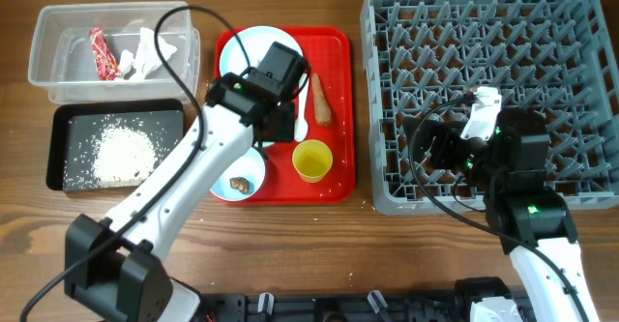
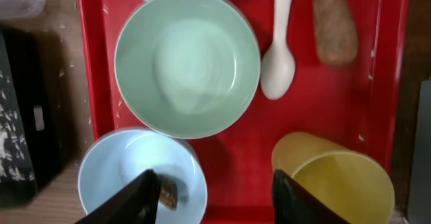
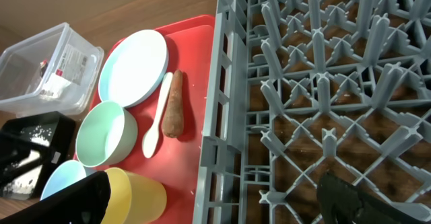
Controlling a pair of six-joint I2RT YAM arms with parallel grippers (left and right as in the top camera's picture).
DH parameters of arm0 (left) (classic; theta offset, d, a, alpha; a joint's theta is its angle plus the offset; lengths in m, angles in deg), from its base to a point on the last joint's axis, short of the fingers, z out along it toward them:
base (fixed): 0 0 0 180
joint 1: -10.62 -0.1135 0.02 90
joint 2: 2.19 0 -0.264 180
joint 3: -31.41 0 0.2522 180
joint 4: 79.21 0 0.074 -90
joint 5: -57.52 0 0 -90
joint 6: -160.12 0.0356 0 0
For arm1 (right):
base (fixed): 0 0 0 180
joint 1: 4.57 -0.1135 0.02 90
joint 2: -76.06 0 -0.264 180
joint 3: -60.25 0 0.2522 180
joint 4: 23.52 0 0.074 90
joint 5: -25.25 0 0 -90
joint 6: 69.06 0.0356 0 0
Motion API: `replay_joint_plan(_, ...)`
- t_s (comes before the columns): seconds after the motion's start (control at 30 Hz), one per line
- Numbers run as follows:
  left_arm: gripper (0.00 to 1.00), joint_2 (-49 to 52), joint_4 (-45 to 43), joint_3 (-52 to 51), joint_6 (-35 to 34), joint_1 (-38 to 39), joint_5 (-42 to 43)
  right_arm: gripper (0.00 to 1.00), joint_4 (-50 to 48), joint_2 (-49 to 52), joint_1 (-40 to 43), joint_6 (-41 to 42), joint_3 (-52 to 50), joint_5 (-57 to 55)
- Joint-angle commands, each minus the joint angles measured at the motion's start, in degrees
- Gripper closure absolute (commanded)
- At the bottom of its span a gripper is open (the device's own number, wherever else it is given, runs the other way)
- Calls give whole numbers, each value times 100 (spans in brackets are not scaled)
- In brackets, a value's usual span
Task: Sort waste into correct bins and load items into the dishwasher rack
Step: 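Set the green bowl on the red tray and grasp the blue bowl, then tip the blue bowl over the black tray, dumping the brown scrap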
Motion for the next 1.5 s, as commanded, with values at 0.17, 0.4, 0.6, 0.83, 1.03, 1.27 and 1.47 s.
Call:
replay_joint_plan(0.17, 56, 138, -968, -1781, -743, -7, 708, 0, -13, -4, 0, 42, 111, 94)
replay_joint_plan(0.4, 75, 138, -1460, -2295, -743, -7, 785, 0, -11, -4, 0, 42, 111, 94)
replay_joint_plan(0.6, 96, 138, -1661, -2345, -719, -7, 785, 0, -7, -4, 0, 42, 111, 94)
replay_joint_plan(0.83, 96, -188, -933, -1853, -551, -13, 1233, 0, 7, -4, 0, 44, 111, 94)
replay_joint_plan(1.03, 96, -763, -315, -883, 155, -490, 1541, 0, -11, -4, 0, 42, 111, 94)
replay_joint_plan(1.27, 96, -1259, -367, -756, 756, -1884, 2144, 0, -17, -4, 0, 42, 111, 92)
replay_joint_plan(1.47, 96, -1045, -918, -756, 1613, -3783, 4129, 0, -52, -4, 0, 44, 111, 94)
